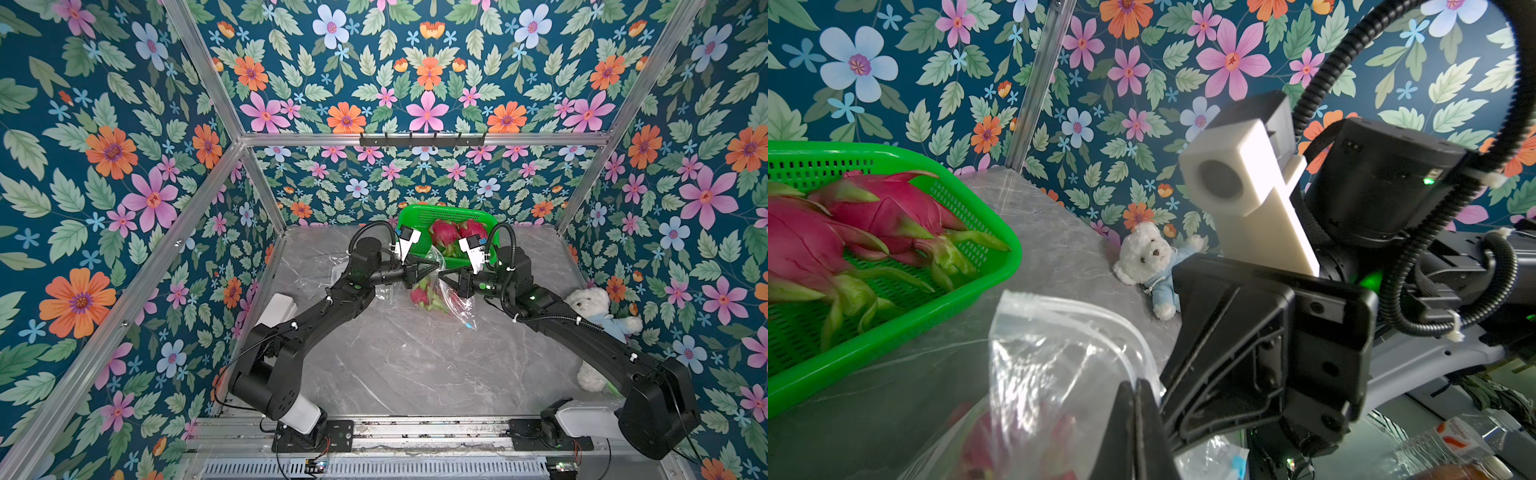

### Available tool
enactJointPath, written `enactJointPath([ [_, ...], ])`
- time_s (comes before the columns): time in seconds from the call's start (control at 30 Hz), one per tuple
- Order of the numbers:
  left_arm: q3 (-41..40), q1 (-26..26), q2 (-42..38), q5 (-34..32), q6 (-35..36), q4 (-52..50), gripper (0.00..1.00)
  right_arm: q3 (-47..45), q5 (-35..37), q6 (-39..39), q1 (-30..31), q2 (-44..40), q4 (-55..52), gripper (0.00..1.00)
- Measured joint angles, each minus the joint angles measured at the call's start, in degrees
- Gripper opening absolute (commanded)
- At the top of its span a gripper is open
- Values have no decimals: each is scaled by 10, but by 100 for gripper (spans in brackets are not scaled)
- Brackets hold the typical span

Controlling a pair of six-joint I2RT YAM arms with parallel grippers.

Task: Open the zip-top bag and take out the dragon fruit
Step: Open the zipper of the food storage bag at the center of the board.

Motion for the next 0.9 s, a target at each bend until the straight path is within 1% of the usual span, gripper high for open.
enactJointPath([
  [0.1, 0, 1, -1, 0, 2, -4, 0, -1, 4, 0, -5, -5, -5, 0],
  [0.23, -3, 2, -7, 3, 5, -19, 0, -9, 20, 6, -28, -26, -9, 0],
  [0.37, -17, 9, -17, -4, 9, -24, 0, -9, 85, 15, -47, -37, -30, 0],
  [0.4, -21, 10, -19, -8, 8, -23, 0, -7, 91, 15, -47, -35, -32, 0],
  [0.57, -43, 8, -32, 3, -2, -17, 0, 6, 95, 17, -46, -21, -39, 0],
  [0.63, -50, 9, -43, 8, -3, -17, 0, 14, 125, 13, -46, -20, -64, 0],
  [0.77, -59, 8, -62, 27, -12, -17, 0, 21, 216, -24, -45, -33, -111, 0],
  [0.83, -62, 7, -67, 33, -12, -17, 0, 18, 231, -37, -43, -42, -117, 0],
  [0.9, -62, 7, -67, 36, -12, -16, 0, 18, 224, -46, -43, -45, -114, 0],
])
